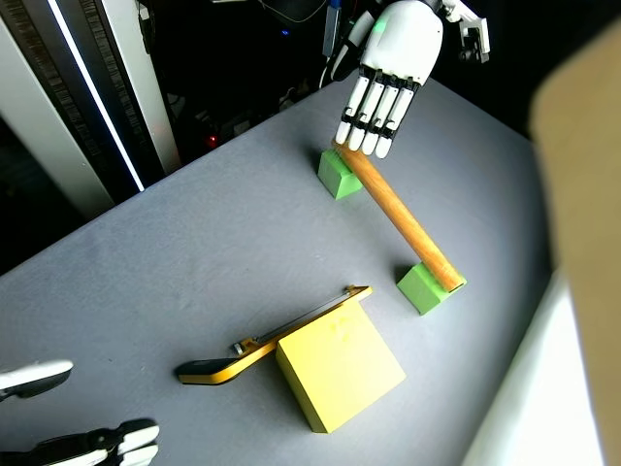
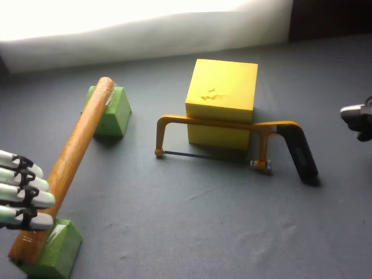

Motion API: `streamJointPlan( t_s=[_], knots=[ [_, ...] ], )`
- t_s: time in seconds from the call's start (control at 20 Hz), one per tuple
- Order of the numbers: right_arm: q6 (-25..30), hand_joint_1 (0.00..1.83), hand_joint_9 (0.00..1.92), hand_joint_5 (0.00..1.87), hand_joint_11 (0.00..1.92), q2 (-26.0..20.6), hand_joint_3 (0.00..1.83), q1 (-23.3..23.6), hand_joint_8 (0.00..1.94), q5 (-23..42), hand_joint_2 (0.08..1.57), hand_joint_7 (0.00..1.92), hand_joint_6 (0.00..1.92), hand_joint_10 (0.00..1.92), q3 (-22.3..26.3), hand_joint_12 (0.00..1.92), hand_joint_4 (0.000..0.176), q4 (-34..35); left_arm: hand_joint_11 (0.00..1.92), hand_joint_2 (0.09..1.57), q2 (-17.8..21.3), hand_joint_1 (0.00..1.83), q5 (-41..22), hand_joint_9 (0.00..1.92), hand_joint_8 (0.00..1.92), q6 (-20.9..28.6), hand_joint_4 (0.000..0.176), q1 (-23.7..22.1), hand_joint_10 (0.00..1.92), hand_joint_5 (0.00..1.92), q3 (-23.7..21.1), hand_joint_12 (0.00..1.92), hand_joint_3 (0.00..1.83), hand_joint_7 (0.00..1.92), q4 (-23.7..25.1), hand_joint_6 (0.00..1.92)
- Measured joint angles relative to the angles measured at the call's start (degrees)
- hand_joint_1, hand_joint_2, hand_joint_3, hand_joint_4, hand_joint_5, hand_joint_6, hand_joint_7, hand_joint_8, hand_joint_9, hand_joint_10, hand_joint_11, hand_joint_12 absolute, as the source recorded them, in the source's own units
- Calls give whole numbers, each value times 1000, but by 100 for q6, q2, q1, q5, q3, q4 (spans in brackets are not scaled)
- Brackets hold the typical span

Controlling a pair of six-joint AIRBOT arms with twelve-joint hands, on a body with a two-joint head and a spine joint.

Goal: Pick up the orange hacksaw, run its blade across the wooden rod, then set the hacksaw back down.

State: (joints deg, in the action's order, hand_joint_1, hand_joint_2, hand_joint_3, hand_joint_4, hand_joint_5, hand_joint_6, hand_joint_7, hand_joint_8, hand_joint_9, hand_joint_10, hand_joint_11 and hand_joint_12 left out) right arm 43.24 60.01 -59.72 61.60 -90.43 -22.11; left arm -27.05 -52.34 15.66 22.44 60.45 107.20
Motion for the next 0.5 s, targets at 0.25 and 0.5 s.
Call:
streamJointPlan(
  t_s=[0.25, 0.5],
  knots=[
    [168, 807, 197, 241, 0, 378, 0, 315, 4, 107, 1220, 188, 10, 6, -507, 761, 0, -192, 0, 1252, -48, 0, -17, 57, 0, 7, 0, 66, 2, 41, 136, 332, 0, 4, 234, 1],
    [181, 813, 182, 202, 0, 667, 0, 649, 3, -142, 1219, 161, 6, 4, -533, 687, 0, -422, 0, 1254, -68, 0, -129, 60, 3, 7, 0, 107, 2, 58, 155, 301, 1, 18, 284, 4]
  ],
)
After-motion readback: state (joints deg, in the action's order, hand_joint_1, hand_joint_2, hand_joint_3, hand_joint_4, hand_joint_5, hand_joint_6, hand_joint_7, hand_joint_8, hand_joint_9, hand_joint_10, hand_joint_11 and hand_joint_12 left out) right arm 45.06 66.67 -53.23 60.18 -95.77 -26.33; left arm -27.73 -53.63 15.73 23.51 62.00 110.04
